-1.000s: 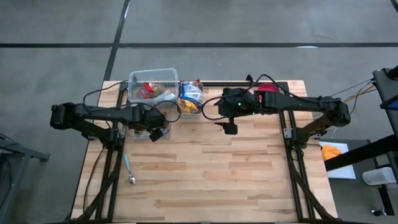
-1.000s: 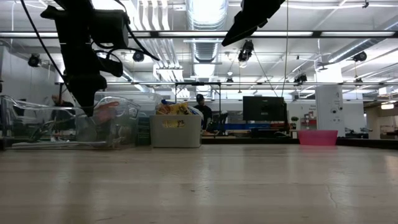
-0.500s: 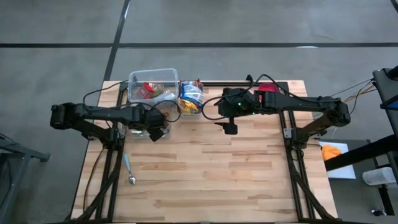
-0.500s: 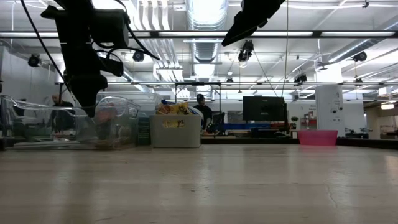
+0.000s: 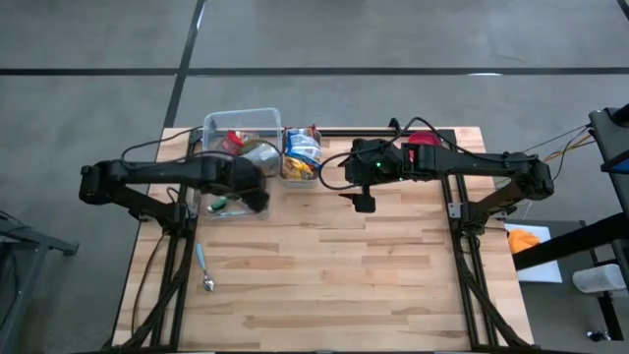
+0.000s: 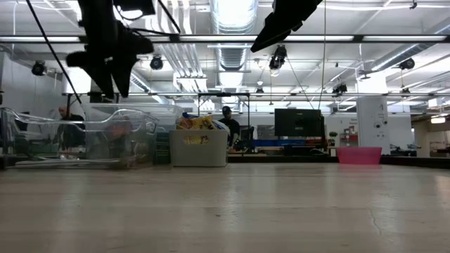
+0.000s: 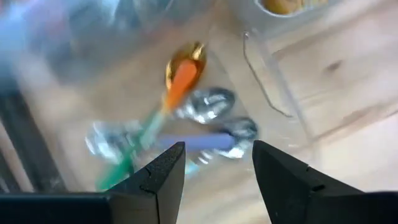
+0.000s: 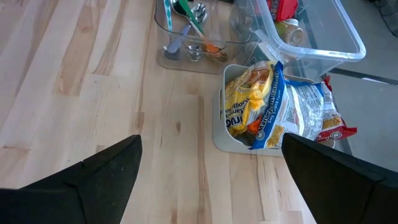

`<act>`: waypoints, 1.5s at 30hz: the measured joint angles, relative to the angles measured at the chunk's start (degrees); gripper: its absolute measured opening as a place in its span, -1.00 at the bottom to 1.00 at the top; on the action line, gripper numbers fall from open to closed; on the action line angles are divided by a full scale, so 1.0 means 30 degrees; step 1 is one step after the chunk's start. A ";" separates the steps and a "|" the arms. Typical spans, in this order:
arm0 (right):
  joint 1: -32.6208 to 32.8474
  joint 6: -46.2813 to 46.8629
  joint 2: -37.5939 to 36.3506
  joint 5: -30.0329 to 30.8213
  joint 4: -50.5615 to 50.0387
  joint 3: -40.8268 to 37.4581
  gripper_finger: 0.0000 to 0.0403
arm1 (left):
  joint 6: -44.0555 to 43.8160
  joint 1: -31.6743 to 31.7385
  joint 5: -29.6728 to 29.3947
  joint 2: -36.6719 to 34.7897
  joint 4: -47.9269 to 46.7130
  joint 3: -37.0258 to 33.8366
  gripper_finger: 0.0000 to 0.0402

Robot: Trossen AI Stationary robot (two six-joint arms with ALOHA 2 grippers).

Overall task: Pick & Place Food Item
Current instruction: Put the blue spoon into the transparent bin

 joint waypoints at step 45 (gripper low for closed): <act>0.0006 0.0000 0.0000 0.0005 0.0005 0.0000 0.91 | -3.1657 -1.5015 1.1941 0.0020 0.5195 -0.8040 -0.07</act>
